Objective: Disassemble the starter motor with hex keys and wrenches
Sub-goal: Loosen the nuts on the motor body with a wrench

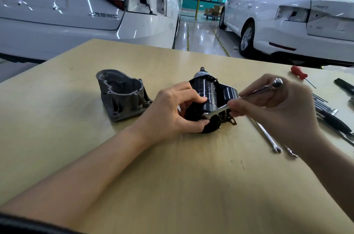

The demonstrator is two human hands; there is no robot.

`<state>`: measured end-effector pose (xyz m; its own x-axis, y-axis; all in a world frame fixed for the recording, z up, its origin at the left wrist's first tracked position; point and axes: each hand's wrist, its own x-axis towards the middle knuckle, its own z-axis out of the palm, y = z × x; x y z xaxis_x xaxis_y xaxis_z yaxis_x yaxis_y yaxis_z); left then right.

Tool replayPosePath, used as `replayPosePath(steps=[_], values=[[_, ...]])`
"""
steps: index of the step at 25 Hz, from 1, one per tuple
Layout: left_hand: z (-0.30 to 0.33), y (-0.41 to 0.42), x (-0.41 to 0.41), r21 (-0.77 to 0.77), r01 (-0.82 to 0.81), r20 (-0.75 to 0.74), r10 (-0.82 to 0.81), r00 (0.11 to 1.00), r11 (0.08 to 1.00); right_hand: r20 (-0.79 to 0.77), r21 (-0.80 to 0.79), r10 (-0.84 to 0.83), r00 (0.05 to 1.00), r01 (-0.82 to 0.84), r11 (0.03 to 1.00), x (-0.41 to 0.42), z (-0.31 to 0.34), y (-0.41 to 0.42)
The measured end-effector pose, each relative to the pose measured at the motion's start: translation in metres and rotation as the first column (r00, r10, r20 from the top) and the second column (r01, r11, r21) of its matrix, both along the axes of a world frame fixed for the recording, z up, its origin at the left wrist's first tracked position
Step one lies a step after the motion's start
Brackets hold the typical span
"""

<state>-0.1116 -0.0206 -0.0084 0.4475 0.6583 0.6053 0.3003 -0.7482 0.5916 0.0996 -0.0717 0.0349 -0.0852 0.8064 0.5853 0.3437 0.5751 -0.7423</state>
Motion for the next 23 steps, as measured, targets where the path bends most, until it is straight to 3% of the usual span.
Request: replayPosePath(steps=[5, 12, 13, 14, 16, 18, 23], values=[[-0.001, 0.0, 0.002, 0.038, -0.042, 0.01, 0.042, 0.999, 0.998, 0.377, 0.091, 0.113, 0.919, -0.159, 0.983, -0.03, 0.028, 0.015], [-0.002, 0.007, -0.008, -0.172, -0.01, -0.002, 0.01, 1.0, 0.985, 0.819, 0.106, 0.112, 0.562, -0.341, 0.934, -0.076, 0.032, 0.038], [-0.003, 0.009, -0.009, -0.205, -0.006, -0.009, 0.004, 1.0, 0.979, 0.809, 0.087, 0.137, 0.571, -0.347, 0.934, -0.078, 0.029, 0.038], [-0.003, 0.01, -0.01, -0.236, 0.015, 0.008, -0.014, 1.0, 0.972, 0.741, 0.044, 0.197, 0.642, -0.339, 0.94, -0.076, 0.027, 0.037], [-0.001, 0.01, -0.011, -0.321, 0.107, 0.095, -0.08, 0.992, 0.941, 0.389, -0.055, 0.317, 0.865, -0.321, 0.945, -0.063, 0.022, 0.032], [0.002, 0.009, -0.011, -0.369, 0.165, 0.139, -0.122, 0.983, 0.915, 0.068, -0.017, 0.286, 0.956, -0.286, 0.958, -0.046, 0.012, 0.023], [0.001, 0.009, -0.012, -0.37, 0.17, 0.137, -0.127, 0.982, 0.913, -0.019, 0.199, 0.195, 0.981, -0.188, 0.962, -0.036, -0.009, -0.004]])
